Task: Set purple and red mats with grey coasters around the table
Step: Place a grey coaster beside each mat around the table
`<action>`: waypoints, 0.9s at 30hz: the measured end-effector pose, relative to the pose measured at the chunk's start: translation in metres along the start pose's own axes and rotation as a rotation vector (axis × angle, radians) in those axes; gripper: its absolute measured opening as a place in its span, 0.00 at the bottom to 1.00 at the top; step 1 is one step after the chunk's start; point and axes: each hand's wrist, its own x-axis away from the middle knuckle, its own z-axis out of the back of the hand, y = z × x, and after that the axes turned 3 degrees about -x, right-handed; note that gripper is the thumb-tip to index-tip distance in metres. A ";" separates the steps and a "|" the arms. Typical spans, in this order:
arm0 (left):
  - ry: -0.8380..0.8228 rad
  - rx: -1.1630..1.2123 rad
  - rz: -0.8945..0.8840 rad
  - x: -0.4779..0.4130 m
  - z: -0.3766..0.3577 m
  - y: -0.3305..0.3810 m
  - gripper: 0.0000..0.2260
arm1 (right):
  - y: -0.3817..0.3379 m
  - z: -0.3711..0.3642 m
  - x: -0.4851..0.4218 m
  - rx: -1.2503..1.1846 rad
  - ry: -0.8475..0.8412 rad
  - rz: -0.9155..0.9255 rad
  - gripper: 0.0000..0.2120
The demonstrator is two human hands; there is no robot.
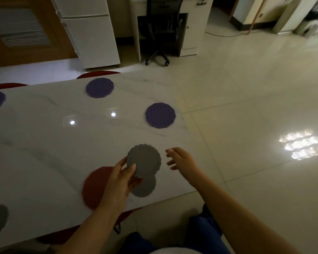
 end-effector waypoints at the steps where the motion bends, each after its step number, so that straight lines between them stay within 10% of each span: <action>1: 0.006 -0.029 -0.008 -0.007 -0.020 -0.004 0.21 | -0.006 0.015 -0.002 -0.029 -0.035 0.036 0.14; 14: 0.148 0.145 -0.095 -0.055 -0.267 -0.042 0.19 | -0.031 0.239 -0.060 0.398 -0.209 0.270 0.21; 27: 0.310 0.252 -0.098 -0.164 -0.310 -0.020 0.13 | -0.066 0.263 -0.175 0.646 -0.330 0.448 0.27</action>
